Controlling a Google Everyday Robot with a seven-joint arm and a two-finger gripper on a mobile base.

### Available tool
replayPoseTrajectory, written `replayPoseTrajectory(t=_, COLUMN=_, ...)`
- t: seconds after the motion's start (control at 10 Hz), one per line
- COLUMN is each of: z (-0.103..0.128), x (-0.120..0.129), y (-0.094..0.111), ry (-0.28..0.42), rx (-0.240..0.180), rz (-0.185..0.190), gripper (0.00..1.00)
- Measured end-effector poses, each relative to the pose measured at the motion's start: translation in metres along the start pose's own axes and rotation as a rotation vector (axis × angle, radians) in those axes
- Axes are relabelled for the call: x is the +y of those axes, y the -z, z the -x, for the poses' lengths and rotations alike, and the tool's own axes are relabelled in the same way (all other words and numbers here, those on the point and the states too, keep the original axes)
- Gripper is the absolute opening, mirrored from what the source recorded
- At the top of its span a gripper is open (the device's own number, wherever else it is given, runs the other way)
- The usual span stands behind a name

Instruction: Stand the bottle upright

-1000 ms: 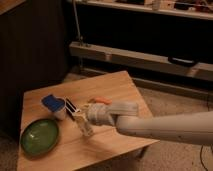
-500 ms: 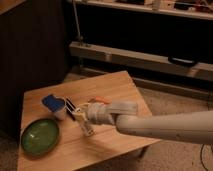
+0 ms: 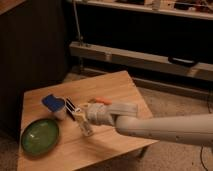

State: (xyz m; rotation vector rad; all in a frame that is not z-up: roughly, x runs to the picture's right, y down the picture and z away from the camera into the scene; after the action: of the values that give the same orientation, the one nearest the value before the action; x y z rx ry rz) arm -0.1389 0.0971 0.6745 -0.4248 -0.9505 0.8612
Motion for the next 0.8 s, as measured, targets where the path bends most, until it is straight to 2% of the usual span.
replayPoseTrajectory(t=0.8, z=0.0002, x=-0.0014, y=-0.0071, ry=0.011, rx=-0.019, rz=-0.005, gripper=0.17)
